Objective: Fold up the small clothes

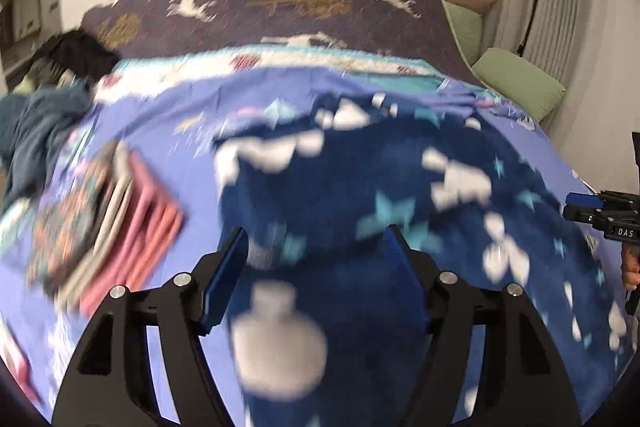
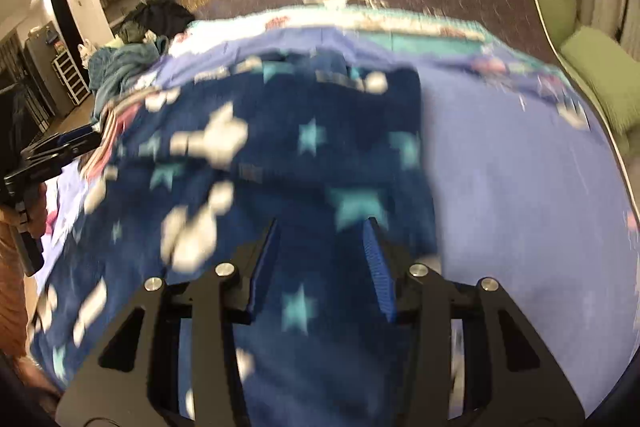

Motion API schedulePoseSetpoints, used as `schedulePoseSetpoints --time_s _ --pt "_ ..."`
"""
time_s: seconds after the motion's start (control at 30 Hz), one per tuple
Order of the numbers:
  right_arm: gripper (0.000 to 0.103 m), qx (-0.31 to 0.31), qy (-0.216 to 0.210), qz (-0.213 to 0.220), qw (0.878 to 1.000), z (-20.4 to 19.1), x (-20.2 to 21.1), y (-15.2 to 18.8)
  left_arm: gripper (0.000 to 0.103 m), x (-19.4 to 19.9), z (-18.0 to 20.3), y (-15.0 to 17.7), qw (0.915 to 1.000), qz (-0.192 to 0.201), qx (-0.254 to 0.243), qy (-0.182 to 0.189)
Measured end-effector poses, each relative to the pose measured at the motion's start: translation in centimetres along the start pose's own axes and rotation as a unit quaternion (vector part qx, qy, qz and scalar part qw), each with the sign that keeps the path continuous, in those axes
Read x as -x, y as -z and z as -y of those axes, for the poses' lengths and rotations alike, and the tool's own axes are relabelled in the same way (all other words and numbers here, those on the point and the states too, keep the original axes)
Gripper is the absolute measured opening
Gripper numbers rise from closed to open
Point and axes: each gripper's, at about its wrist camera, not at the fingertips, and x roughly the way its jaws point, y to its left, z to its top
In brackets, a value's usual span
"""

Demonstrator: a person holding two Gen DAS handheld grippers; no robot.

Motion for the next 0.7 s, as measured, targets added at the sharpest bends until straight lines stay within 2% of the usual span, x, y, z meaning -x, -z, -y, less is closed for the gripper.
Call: schedulePoseSetpoints --time_s 0.13,0.2,0.27,0.33,0.37,0.43,0.5,0.63,0.7 --pt "0.036 -0.011 -0.032 -0.015 0.999 -1.7 1.9 3.6 0.070 2.5 0.1 4.2 1.0000 -0.007 0.003 0.006" --pt "0.035 0.003 -0.057 -0.018 0.998 -3.7 2.7 4.8 0.070 4.0 0.7 5.9 1.0000 -0.007 0.001 0.007" --pt "0.034 0.020 -0.085 -0.022 0.996 -5.6 3.7 6.1 0.070 5.5 1.7 7.3 0.9997 -0.004 -0.003 0.024" --pt "0.034 0.036 -0.128 -0.031 0.991 -7.7 4.5 7.5 0.070 7.0 2.6 8.4 0.9992 0.004 -0.015 0.038" --pt "0.034 0.039 -0.151 -0.035 0.987 -8.5 4.9 8.2 0.074 7.9 3.3 9.1 0.9987 0.010 -0.029 0.040" --pt "0.034 0.039 -0.195 -0.053 0.979 -10.0 5.5 10.0 0.079 9.1 4.1 10.2 0.9982 0.019 -0.048 0.029" --pt "0.034 0.038 -0.219 -0.070 0.972 -11.5 5.9 11.9 0.082 9.9 4.6 11.2 0.9978 0.027 -0.058 0.018" --pt "0.054 0.035 -0.256 -0.092 0.962 -13.6 6.1 14.3 0.083 11.2 4.2 13.5 0.9989 0.028 -0.038 0.008" --pt "0.056 0.036 -0.273 -0.101 0.956 -14.6 6.2 15.2 0.084 11.7 3.4 14.5 0.9995 0.025 -0.015 0.007"
